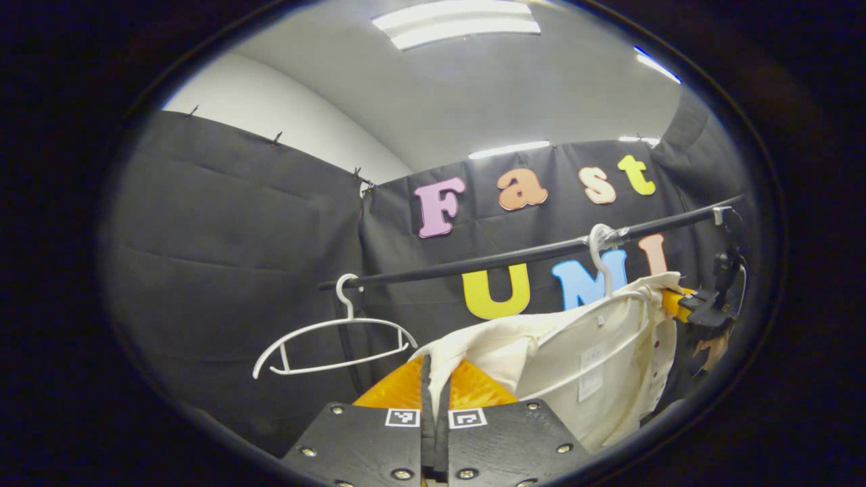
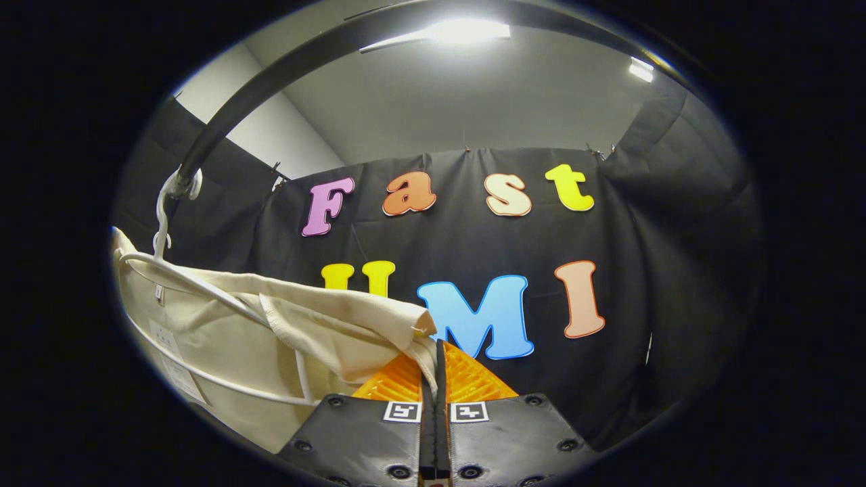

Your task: Grasp the clothes on the hanger with both hands and then place them into the laundry hamper below.

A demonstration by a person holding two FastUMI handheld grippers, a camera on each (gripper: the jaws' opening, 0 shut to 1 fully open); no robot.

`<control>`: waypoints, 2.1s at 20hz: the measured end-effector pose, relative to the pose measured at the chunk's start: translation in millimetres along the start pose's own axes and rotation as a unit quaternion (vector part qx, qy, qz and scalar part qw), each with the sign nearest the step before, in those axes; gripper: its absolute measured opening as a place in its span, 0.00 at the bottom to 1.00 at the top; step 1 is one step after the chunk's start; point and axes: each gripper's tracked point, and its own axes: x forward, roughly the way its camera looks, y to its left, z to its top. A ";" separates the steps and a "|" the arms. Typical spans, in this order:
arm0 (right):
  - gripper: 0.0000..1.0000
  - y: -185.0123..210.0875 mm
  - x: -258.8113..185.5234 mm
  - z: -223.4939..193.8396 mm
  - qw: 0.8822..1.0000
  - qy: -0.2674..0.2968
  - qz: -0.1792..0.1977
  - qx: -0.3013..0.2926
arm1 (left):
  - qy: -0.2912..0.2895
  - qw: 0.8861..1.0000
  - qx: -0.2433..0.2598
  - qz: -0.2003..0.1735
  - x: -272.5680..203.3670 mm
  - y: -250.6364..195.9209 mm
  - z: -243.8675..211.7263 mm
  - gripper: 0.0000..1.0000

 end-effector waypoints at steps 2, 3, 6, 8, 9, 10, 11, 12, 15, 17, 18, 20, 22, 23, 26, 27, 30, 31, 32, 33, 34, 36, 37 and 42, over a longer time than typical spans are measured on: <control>0.01 -5.7 3.5 9.7 0.999 -0.029 -0.016 -0.007 | -0.006 1.000 0.017 -0.002 1.3 -0.9 5.5 0.00; 0.00 -6.0 8.7 10.7 0.999 -0.036 -0.020 -0.010 | -0.006 1.000 0.021 -0.004 4.5 0.4 5.7 0.00; 0.01 0.2 22.7 -7.4 0.999 -0.032 -0.011 -0.018 | -0.003 1.000 0.011 -0.016 7.2 0.7 2.9 0.00; 0.00 3.6 35.2 -27.6 1.000 -0.013 0.002 -0.018 | 0.007 0.999 0.011 -0.031 12.4 -3.5 -9.0 0.00; 0.01 5.7 38.3 -36.5 1.000 -0.003 0.010 -0.010 | 0.008 0.999 0.012 -0.036 14.3 -3.6 -12.1 0.00; 0.01 8.7 41.0 -44.2 1.000 0.006 0.018 0.000 | 0.010 0.999 0.010 -0.040 17.2 -3.7 -15.2 0.00; 0.01 11.7 43.2 -52.9 0.999 0.018 0.027 0.010 | 0.014 0.999 0.009 -0.042 23.2 0.0 -19.1 0.00; 0.01 14.3 47.8 -62.4 0.999 0.030 0.037 0.014 | 0.021 0.999 0.006 -0.043 29.2 1.5 -23.8 0.02; 0.01 24.0 47.0 -73.4 0.996 0.055 0.064 0.016 | 0.034 0.998 -0.037 -0.046 42.6 10.1 -42.0 0.00; 0.01 25.5 39.4 -74.5 0.997 0.051 0.064 0.005 | 0.028 0.997 -0.046 -0.048 38.2 16.7 -45.9 0.02; 0.00 27.8 34.7 -76.5 0.996 0.053 0.068 0.005 | 0.025 0.998 -0.039 -0.046 36.4 18.0 -46.5 0.01; 0.00 32.7 28.6 -84.7 0.995 0.064 0.076 0.009 | 0.018 0.999 -0.028 -0.043 32.9 9.0 -43.1 0.01; 0.00 33.7 22.9 -87.8 0.994 0.074 0.081 0.003 | 0.021 0.998 -0.028 -0.044 29.8 8.8 -40.9 0.00; 0.00 35.9 20.4 -86.7 0.994 0.076 0.085 -0.003 | 0.020 0.998 -0.030 -0.044 30.4 11.9 -37.6 0.01; 0.01 43.3 12.0 -82.1 0.992 0.073 0.096 -0.021 | 0.013 0.999 0.020 -0.039 24.7 13.1 -15.8 0.01; 0.01 44.6 9.8 -78.9 0.992 0.067 0.100 -0.027 | 0.015 0.998 0.040 -0.039 23.4 18.9 -10.0 0.00; 0.01 47.5 1.5 -71.8 0.993 0.051 0.107 -0.030 | 0.013 0.995 0.094 -0.042 28.4 33.8 6.6 0.00; 0.01 50.4 -0.8 -70.7 0.992 0.049 0.110 -0.031 | 0.010 0.993 0.112 -0.039 31.0 38.3 12.3 0.00; 0.00 52.6 -3.2 -69.3 0.992 0.048 0.114 -0.037 | 0.011 0.991 0.131 -0.038 33.9 41.5 17.1 0.00; 0.01 53.0 -4.5 -67.4 0.991 0.046 0.116 -0.046 | 0.008 0.989 0.147 -0.034 33.8 43.5 23.3 0.00; 0.01 54.0 -6.7 -65.9 0.991 0.043 0.115 -0.057 | 0.005 0.987 0.159 -0.035 34.4 44.6 30.9 0.00; 0.01 61.2 -11.5 -65.8 0.990 0.039 0.122 -0.066 | -0.011 0.982 0.184 -0.035 34.1 50.4 44.8 0.00; 0.01 63.3 -12.7 -67.8 0.989 0.040 0.125 -0.069 | -0.011 0.981 0.192 -0.036 37.8 53.4 45.8 0.02; 0.02 67.3 -17.9 -85.7 0.990 0.060 0.126 -0.038 | 0.040 0.987 0.147 -0.047 47.6 61.8 -31.5 0.01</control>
